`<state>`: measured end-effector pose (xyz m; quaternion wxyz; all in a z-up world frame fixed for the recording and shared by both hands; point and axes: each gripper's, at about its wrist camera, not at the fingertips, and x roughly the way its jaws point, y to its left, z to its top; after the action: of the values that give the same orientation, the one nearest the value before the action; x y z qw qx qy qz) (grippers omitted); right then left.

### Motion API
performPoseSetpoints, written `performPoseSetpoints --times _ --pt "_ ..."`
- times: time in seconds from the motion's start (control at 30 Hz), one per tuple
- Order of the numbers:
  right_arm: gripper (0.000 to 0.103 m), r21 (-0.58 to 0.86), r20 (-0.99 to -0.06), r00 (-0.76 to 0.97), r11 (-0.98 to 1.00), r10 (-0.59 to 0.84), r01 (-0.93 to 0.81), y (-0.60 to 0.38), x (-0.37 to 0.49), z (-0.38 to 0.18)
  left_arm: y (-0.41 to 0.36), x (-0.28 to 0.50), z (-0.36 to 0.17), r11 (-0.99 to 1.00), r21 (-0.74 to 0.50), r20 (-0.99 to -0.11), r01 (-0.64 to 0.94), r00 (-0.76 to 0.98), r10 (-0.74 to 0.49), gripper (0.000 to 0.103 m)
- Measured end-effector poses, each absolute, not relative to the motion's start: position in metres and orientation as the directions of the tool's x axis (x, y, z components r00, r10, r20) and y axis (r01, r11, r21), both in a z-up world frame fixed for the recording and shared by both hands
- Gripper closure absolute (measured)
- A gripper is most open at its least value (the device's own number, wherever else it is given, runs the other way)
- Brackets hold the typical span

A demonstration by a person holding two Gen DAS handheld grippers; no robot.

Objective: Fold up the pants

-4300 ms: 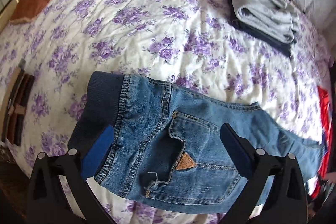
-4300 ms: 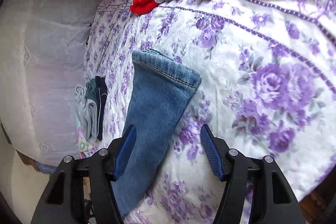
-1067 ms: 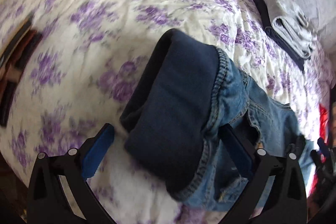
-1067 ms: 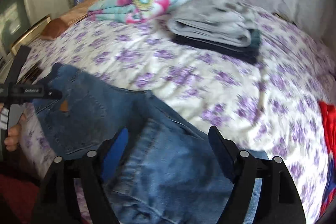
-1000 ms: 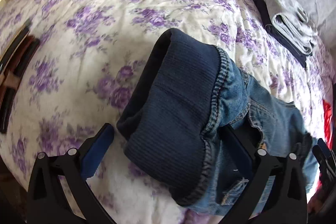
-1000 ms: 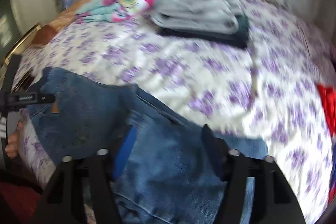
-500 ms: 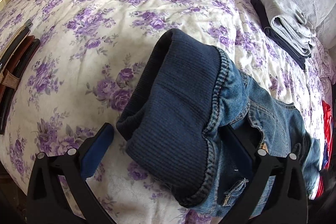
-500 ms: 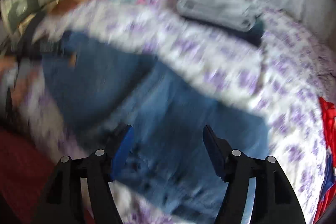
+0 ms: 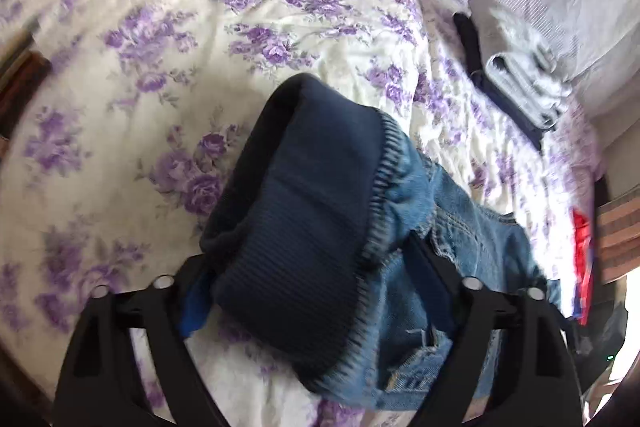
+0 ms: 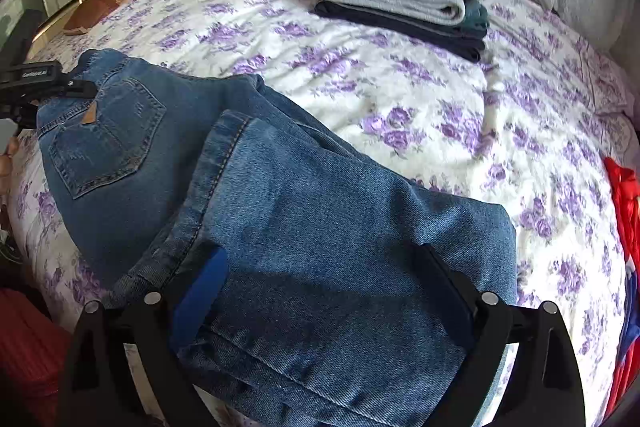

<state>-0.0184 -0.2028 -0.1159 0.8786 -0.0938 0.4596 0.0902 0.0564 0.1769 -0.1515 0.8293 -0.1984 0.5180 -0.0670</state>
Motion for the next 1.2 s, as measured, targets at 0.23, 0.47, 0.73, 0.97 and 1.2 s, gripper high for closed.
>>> performPoseSetpoints --times 0.23,0.47,0.73,0.97,1.2 --pt "0.009 -0.099 -0.753 0.653 0.968 0.078 -0.23 -0.204 -0.035 -0.092 0.16 0.06 -0.143 0.937 -0.337 -0.853 -0.095 0.451 -0.261 0.033" --pt "0.004 -0.103 -0.837 0.544 0.962 0.053 -0.252 -0.207 -0.02 -0.123 0.142 0.047 -0.085 0.941 -0.339 -0.799 -0.012 0.531 -0.282 0.072" --pt "0.004 0.132 -0.772 0.63 0.991 0.079 0.037 -0.3 -0.039 -0.091 0.057 0.024 0.005 0.903 -0.284 -0.681 0.322 0.595 -0.426 0.075" --pt "0.004 0.406 -0.756 0.645 0.853 0.112 0.327 -0.385 -0.07 -0.11 -0.092 -0.006 0.025 0.642 -0.254 -0.652 0.724 0.362 -0.666 0.076" --pt "0.004 0.389 -0.767 0.642 0.804 0.012 0.45 -0.421 -0.113 -0.117 -0.196 -0.017 -0.054 0.431 -0.372 -0.794 0.822 -0.042 -0.607 0.055"
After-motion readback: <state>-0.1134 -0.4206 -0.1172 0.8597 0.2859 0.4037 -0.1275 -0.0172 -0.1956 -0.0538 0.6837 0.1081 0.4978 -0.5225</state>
